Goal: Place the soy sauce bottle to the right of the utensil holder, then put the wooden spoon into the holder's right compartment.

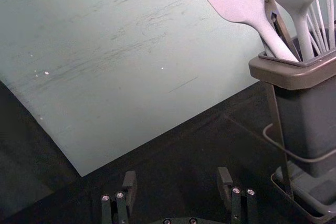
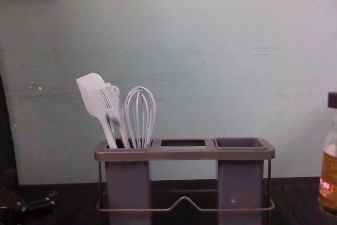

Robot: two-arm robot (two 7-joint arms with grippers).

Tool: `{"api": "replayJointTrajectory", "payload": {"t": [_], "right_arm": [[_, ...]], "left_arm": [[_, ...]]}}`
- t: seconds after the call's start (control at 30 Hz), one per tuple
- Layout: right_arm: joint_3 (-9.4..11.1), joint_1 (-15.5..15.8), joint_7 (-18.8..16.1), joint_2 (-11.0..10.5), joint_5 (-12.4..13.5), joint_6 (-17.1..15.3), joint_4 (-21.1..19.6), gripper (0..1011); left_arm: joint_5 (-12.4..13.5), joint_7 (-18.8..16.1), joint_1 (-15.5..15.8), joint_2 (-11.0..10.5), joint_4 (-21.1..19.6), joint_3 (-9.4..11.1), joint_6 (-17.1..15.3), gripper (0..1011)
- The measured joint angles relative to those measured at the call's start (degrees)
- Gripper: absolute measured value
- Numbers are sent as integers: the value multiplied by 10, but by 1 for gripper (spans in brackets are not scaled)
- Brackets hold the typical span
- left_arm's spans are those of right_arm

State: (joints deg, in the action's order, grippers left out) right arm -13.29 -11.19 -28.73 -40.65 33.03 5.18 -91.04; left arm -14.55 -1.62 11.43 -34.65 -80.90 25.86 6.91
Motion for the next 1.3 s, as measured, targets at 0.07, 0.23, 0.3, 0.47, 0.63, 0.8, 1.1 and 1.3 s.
{"api": "replayJointTrajectory", "payload": {"t": [0.07, 0.23, 0.3, 0.47, 0.63, 0.8, 1.1, 1.3], "right_arm": [[-4, -7, -2, 9, -5, 4, 13, 390], [-16, -28, -11, 35, -18, 14, 48, 390], [-23, -39, -17, 50, -25, 15, 66, 390], [-31, -51, -24, 68, -35, 16, 84, 390], [-37, -61, -25, 84, -49, 16, 99, 390], [-40, -68, -25, 96, -58, 19, 113, 390], [-43, -73, -26, 112, -71, 27, 134, 390], [-43, -76, -30, 121, -78, 36, 153, 390]], "left_arm": [[0, 0, 0, 0, 0, 0, 0, 1005], [0, 0, 0, 0, 0, 0, 0, 1005], [0, 0, 0, 0, 0, 0, 0, 1005], [0, 0, 0, 0, 0, 0, 0, 1005], [0, 0, 0, 0, 0, 0, 0, 1005], [0, 0, 0, 0, 0, 0, 0, 1005], [0, 0, 0, 0, 0, 0, 0, 1005], [0, 0, 0, 0, 0, 0, 0, 1005]]}}
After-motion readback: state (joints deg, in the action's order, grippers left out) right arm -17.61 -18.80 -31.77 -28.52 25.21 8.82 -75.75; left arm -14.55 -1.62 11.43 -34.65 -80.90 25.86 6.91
